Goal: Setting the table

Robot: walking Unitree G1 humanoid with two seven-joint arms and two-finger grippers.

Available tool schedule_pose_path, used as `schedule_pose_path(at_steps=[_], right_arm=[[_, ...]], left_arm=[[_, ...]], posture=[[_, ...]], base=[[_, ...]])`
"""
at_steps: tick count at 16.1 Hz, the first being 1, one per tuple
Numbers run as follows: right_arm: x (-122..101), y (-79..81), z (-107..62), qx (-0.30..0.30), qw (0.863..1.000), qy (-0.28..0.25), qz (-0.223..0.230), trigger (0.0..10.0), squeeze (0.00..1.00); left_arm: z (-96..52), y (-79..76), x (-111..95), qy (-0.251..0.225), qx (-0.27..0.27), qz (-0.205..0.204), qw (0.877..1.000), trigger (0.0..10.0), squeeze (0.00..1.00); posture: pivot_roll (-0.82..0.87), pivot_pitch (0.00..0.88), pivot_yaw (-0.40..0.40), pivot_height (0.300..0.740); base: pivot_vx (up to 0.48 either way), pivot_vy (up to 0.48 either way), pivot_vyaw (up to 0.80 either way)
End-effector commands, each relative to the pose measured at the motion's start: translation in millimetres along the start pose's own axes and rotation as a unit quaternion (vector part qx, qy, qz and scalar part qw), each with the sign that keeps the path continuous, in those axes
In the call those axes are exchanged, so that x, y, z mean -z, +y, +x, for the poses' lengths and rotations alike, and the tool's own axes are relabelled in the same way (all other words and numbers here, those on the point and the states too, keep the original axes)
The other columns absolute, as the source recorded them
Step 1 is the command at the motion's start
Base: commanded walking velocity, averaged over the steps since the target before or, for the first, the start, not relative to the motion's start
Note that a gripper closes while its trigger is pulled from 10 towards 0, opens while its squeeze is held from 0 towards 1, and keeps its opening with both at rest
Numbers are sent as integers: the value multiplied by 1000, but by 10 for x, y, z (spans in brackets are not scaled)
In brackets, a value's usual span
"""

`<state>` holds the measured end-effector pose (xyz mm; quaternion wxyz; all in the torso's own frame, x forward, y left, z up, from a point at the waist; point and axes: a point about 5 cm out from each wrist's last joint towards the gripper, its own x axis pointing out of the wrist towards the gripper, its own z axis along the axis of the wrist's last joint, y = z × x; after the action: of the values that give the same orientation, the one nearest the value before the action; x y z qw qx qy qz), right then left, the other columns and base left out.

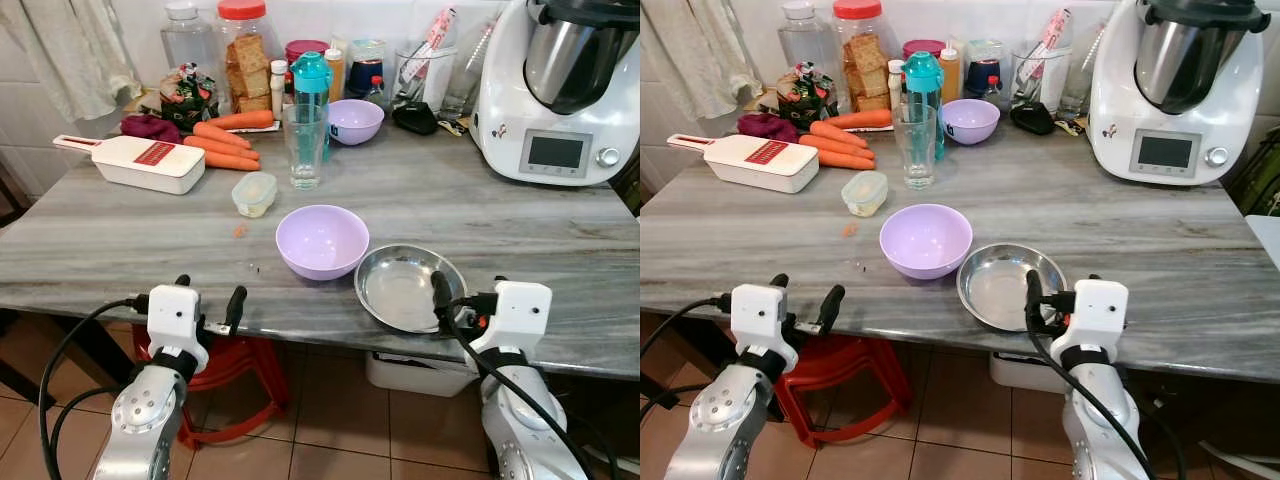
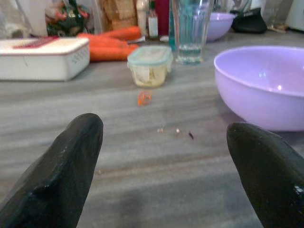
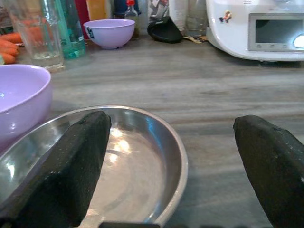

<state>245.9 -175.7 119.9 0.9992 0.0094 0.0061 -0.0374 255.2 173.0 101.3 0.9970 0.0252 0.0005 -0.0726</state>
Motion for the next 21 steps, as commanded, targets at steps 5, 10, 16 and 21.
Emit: schedule_pose_path(at_steps=[5, 10, 16, 21], right_arm=[[-19, -20, 67, 11, 1000, -11, 4, 10000, 0], [-28, -18, 109, 8, 1000, -15, 4, 10000, 0], [-38, -23, 128, 9, 1000, -18, 2, 10000, 0], [-40, -22, 152, 12, 1000, -18, 3, 10000, 0]], left_arm=[[10, 20, 30, 5, -10, 3, 1000, 10000, 0], [27, 10, 29, 4, -10, 6, 1000, 10000, 0], [46, 6, 27, 4, -6, 8, 1000, 10000, 0], [50, -9, 30, 4, -3, 6, 1000, 10000, 0]], posture=[[69, 0, 16, 740], [69, 0, 18, 740], [65, 0, 18, 740], [64, 0, 18, 740]], base=[[-322, 0, 0], [-336, 0, 0], [-336, 0, 0], [-337, 0, 0]])
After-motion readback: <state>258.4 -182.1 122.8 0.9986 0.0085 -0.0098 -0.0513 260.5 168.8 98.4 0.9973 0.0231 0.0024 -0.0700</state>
